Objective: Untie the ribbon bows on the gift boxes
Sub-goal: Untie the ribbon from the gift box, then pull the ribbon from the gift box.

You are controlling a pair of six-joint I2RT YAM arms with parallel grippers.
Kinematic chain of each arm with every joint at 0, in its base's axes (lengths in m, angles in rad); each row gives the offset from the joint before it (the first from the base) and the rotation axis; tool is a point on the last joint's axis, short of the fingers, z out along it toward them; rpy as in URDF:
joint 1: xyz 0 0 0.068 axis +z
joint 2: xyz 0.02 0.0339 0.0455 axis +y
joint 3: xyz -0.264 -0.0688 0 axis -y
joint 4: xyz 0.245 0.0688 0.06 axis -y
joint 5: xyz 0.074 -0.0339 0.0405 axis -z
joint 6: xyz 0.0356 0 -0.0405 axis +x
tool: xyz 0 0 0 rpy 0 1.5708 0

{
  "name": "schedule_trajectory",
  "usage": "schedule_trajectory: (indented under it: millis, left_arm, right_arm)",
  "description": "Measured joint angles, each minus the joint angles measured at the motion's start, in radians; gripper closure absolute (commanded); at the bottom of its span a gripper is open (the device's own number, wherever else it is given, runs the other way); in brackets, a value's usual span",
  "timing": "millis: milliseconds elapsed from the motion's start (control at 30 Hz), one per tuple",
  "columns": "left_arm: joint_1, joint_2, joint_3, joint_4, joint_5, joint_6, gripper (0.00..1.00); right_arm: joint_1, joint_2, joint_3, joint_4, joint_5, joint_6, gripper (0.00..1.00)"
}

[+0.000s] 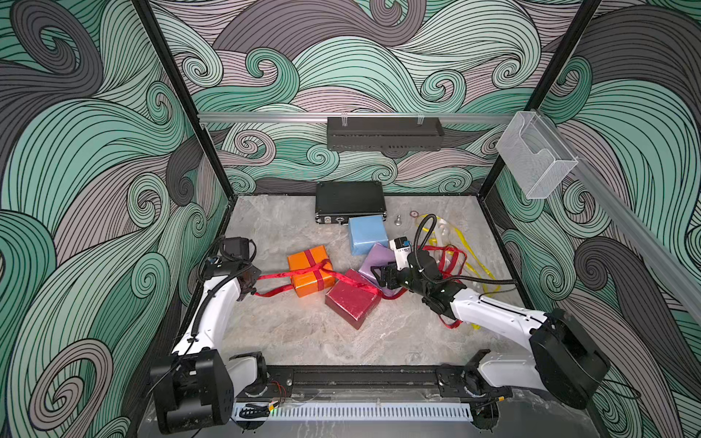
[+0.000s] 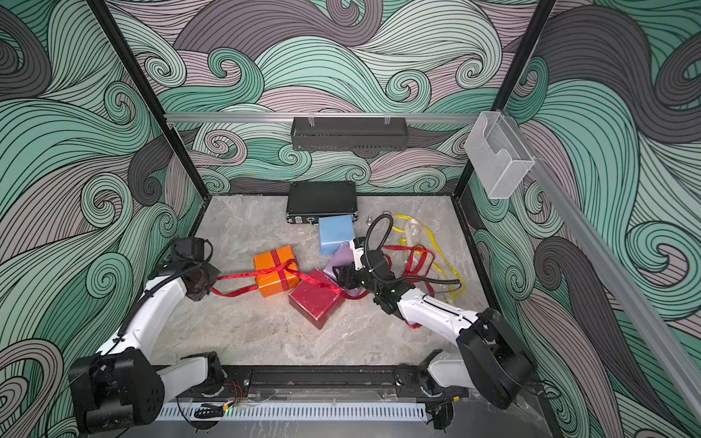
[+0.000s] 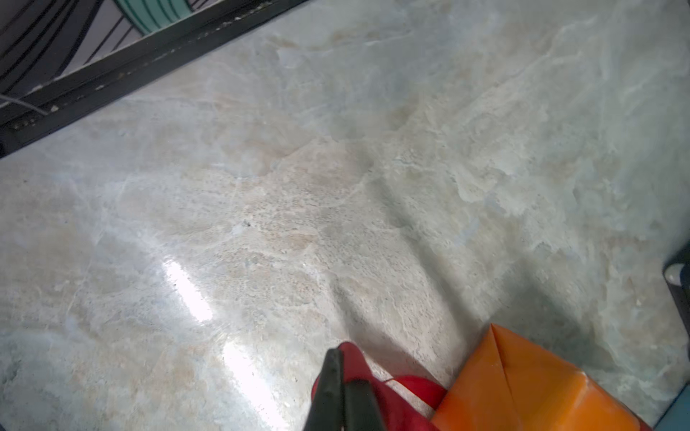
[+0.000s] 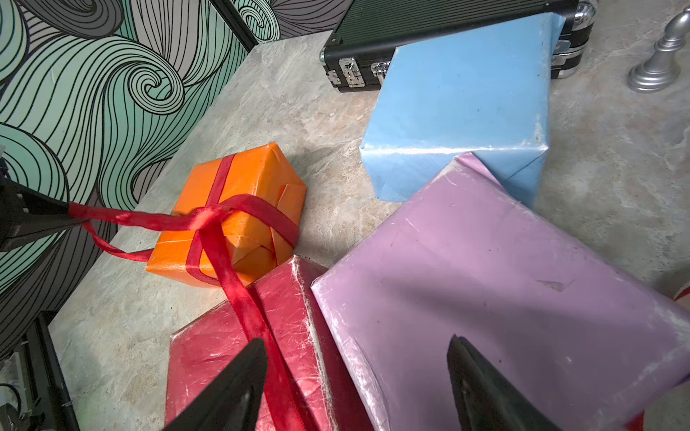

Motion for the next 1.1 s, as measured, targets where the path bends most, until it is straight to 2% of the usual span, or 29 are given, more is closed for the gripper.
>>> schedule_trajectory:
  millis: [100, 233, 300, 400, 533, 633, 733, 933, 1000, 1100]
  left_arm:
    - [0.074, -0.003, -0.014, 0.001, 0.034, -0.011, 0.93]
    - [0.152, 0.016, -0.032, 0.006, 0.089, -0.010, 0.64]
    - [0.170, 0.027, -0.034, 0.004, 0.123, 0.000, 0.44]
    - [0.177, 0.032, -0.021, -0.002, 0.160, 0.010, 0.23]
    - [0.178, 0.032, 0.028, -0.008, 0.208, 0.047, 0.01]
    - [0.157, 0.019, 0.058, -0.004, 0.230, 0.088, 0.02]
    - [0.078, -0.014, 0.081, -0.001, 0.239, 0.144, 0.01]
    - [-0.183, -0.067, 0.197, -0.039, 0.225, 0.305, 0.01]
    - [-0.267, -0.069, 0.247, -0.063, 0.211, 0.362, 0.01]
    - [-0.350, -0.101, 0.235, -0.089, 0.195, 0.430, 0.01]
  right_arm:
    - [0.002, 0.008, 0.010, -0.001, -0.005, 0.000, 0.22]
    - [0.004, 0.020, 0.016, -0.005, -0.015, -0.002, 0.23]
    - [0.007, 0.025, 0.021, -0.011, -0.017, -0.004, 0.23]
    - [0.016, 0.039, 0.037, -0.024, -0.019, -0.013, 0.24]
    - [0.040, 0.055, 0.073, -0.068, -0.015, -0.031, 0.25]
    - [0.062, 0.057, 0.116, -0.127, 0.004, -0.045, 0.26]
    - [0.081, 0.068, 0.211, -0.247, 0.029, -0.049, 0.27]
    - [0.125, 0.141, 0.523, -0.570, 0.066, -0.066, 0.31]
    - [0.159, 0.209, 0.666, -0.693, 0.074, -0.084, 0.33]
    - [0.209, 0.320, 0.840, -0.821, 0.084, -0.104, 0.34]
